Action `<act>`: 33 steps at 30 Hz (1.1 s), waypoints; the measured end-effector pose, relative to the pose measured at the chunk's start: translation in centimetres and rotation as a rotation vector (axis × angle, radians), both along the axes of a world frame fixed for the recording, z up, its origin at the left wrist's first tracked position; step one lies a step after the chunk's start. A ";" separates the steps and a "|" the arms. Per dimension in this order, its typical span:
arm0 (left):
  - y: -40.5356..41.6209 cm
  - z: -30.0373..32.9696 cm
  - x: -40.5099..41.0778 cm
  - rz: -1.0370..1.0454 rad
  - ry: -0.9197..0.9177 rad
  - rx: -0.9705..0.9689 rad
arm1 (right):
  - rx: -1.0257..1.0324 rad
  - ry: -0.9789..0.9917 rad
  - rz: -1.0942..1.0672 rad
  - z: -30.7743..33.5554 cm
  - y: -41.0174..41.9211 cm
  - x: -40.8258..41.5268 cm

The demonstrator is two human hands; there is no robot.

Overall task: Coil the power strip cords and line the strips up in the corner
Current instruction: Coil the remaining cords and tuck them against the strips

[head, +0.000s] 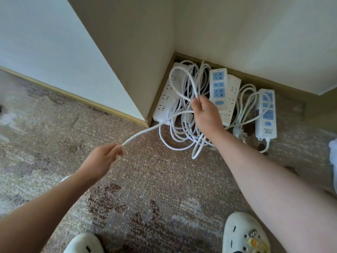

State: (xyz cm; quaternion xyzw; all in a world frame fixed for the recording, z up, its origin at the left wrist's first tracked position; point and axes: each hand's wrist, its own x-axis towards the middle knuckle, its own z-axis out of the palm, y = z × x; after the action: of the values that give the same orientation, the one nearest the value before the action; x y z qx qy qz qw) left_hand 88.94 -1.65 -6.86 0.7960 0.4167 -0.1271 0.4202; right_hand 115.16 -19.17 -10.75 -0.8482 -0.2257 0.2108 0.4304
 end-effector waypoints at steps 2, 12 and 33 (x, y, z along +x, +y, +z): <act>-0.4 0.4 2.3 0.063 -0.047 -0.004 | 0.000 0.009 0.048 0.1 -0.3 -0.4; -4.6 0.4 13.0 0.067 -0.224 -0.040 | -0.083 0.030 -0.174 -0.6 -0.6 0.5; -8.5 -0.3 17.8 -0.180 -0.122 0.225 | 0.059 0.057 -0.123 -0.1 -1.4 -0.8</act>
State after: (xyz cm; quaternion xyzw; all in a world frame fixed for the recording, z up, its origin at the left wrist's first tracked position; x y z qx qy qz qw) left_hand 106.77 -10.17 -7.17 0.8783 0.3291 -0.0684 0.3399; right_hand 114.32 -20.59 -10.83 -0.8412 -0.1671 0.2011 0.4733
